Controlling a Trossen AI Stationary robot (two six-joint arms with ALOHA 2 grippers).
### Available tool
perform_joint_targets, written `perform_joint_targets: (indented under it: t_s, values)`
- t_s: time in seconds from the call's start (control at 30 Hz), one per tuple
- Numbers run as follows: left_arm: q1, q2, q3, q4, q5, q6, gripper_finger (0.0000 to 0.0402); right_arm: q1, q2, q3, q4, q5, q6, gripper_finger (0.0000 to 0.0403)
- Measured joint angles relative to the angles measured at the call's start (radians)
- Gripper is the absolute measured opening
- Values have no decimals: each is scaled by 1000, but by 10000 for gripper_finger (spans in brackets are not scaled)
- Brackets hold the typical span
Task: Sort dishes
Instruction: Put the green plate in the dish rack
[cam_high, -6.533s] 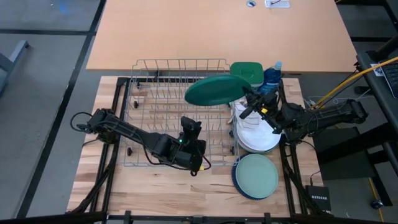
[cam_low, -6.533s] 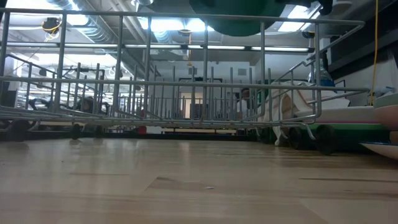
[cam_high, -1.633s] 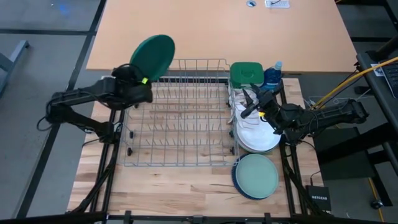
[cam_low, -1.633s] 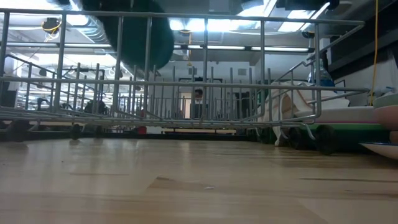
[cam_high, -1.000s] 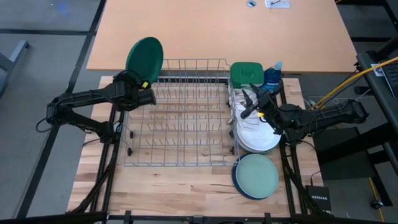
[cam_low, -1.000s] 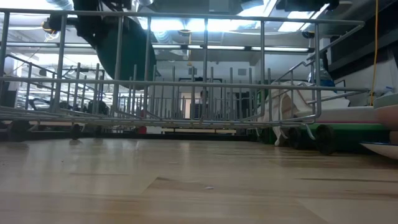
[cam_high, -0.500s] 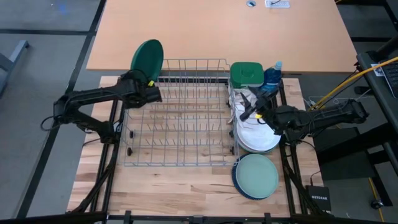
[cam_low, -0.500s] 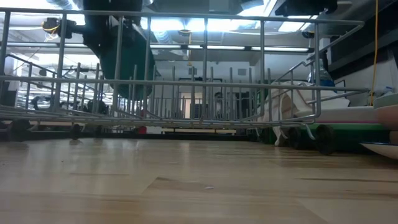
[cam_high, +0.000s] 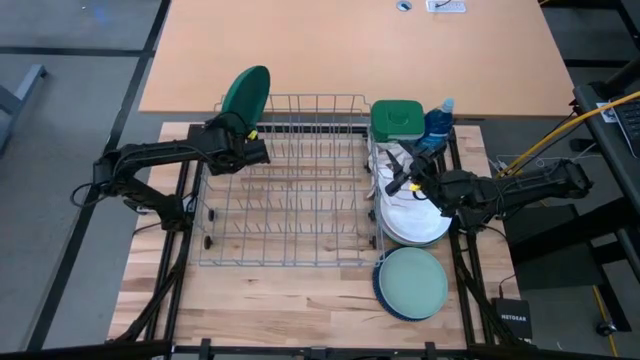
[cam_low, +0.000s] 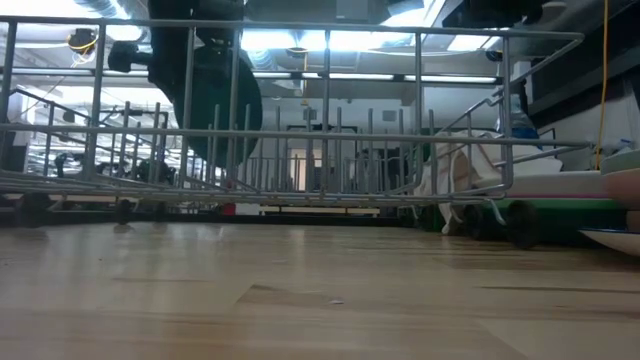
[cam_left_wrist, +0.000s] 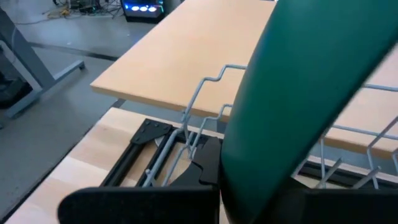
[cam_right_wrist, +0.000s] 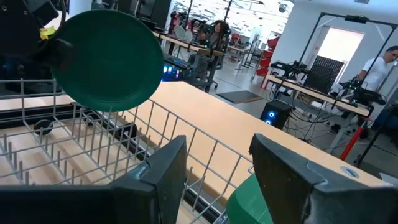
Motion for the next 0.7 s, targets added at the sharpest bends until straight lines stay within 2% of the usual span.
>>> perform_joint_targets:
  t_s: [0.33, 0.6, 0.7]
  values:
    - [-11, 0, 0, 4, 63, -2, 5, 0, 0, 0, -22, -1, 23, 186]
    - [-41, 0, -1, 5, 69, -11, 6, 0, 9, 0, -147, -113, 214, 186]
    - [-45, 0, -1, 8, 73, -11, 6, 0, 35, 0, -155, -115, 251, 186]
